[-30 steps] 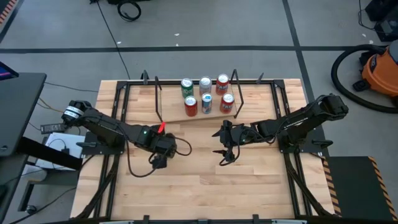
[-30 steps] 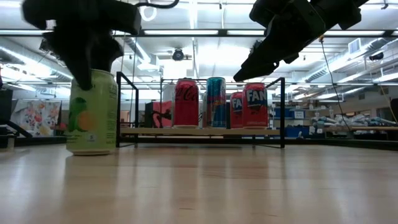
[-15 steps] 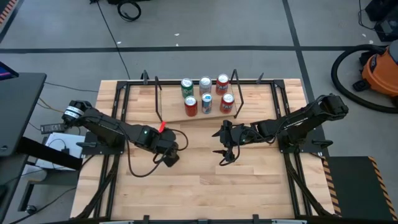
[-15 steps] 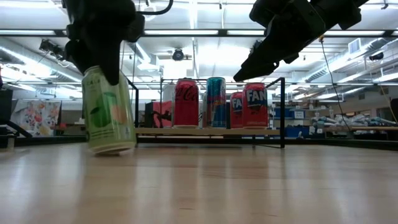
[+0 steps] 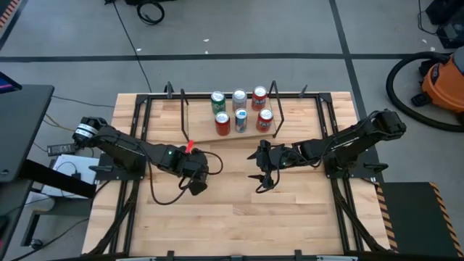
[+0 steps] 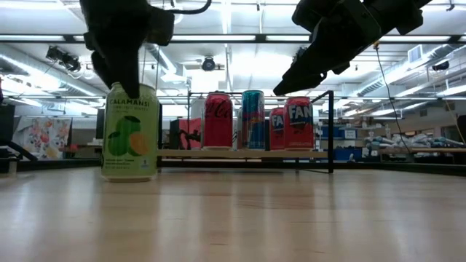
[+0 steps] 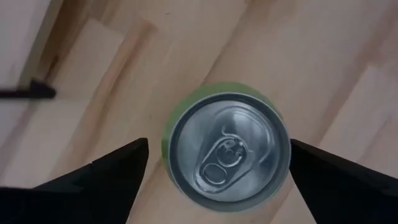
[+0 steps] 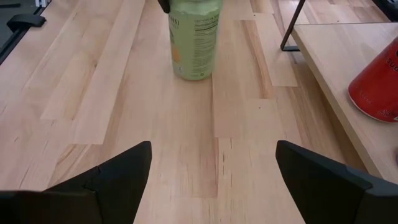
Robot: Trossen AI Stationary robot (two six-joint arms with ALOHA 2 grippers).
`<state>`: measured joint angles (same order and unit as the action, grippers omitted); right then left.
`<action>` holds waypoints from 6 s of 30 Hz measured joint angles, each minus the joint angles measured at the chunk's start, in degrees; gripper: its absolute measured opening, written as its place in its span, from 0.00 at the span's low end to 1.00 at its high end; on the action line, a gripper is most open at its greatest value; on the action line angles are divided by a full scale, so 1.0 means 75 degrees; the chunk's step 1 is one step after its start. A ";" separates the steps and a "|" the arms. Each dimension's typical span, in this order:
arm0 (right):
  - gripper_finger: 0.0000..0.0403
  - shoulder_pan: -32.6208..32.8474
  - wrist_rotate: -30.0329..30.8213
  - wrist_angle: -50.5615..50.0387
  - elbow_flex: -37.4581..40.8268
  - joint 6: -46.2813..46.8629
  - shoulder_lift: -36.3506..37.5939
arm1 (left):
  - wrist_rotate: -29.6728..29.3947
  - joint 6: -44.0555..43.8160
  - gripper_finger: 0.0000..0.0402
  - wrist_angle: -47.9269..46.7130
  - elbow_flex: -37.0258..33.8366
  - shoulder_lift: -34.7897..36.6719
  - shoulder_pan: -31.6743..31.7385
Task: Place canned beverage on shelf
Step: Put the light green soda can on the shelf
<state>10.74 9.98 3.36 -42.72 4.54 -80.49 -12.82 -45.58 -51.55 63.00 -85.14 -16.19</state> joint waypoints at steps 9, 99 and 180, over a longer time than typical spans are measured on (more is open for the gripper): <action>0.88 0.0000 0.0000 0.0003 0.0000 0.0000 0.0000 | -0.0003 0.4492 0.97 0.0026 0.0000 0.0000 -0.0020; 0.88 0.0001 -0.0003 0.0111 0.0000 -0.0020 0.0000 | -0.0812 0.3478 0.76 0.0354 0.0000 0.0000 0.0146; 0.88 -0.0183 -0.0101 0.0116 0.0000 -0.0286 0.0002 | 0.1549 1.0051 0.74 0.0563 0.1944 -0.0801 0.7717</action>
<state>9.37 9.22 4.23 -42.72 2.39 -80.47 -1.20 29.80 -47.33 77.58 -91.15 41.69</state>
